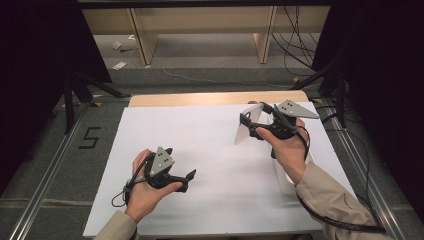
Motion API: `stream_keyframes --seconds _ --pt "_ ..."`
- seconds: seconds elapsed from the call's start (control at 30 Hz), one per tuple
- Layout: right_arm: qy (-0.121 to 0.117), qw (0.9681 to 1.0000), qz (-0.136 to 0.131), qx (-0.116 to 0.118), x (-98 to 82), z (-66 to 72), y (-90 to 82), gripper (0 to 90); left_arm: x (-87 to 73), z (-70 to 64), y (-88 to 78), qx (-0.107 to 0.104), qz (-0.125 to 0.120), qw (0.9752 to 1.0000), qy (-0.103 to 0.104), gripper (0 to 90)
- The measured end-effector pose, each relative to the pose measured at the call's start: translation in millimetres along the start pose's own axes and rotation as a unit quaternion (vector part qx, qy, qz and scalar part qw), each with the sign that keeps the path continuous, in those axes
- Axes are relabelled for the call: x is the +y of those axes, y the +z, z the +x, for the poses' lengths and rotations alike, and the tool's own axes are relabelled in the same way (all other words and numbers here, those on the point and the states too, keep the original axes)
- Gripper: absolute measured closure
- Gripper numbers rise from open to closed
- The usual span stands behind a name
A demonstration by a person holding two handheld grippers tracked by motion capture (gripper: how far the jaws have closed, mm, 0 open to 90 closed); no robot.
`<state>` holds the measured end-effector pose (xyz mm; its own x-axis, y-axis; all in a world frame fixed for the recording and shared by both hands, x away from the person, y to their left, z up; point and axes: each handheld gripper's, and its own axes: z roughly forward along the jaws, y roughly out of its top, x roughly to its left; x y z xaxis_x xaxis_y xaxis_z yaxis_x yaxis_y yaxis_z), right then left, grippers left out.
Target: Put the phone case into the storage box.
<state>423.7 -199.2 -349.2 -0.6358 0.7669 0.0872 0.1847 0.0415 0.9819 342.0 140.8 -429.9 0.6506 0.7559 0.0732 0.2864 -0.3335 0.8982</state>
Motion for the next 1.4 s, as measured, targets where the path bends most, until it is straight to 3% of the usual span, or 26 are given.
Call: stream_keyframes --seconds 0.9,1.4 --pt "0.011 0.9996 -0.010 -0.024 7.7 -17.7 -7.3 18.1 -9.6 9.4 -12.0 0.014 0.003 0.9999 -0.009 0.0" --pt "0.014 0.9990 -0.013 -0.039 9.5 -26.8 -10.7 18.1 -11.0 9.3 -10.2 0.013 0.004 0.9998 -0.011 0.4"
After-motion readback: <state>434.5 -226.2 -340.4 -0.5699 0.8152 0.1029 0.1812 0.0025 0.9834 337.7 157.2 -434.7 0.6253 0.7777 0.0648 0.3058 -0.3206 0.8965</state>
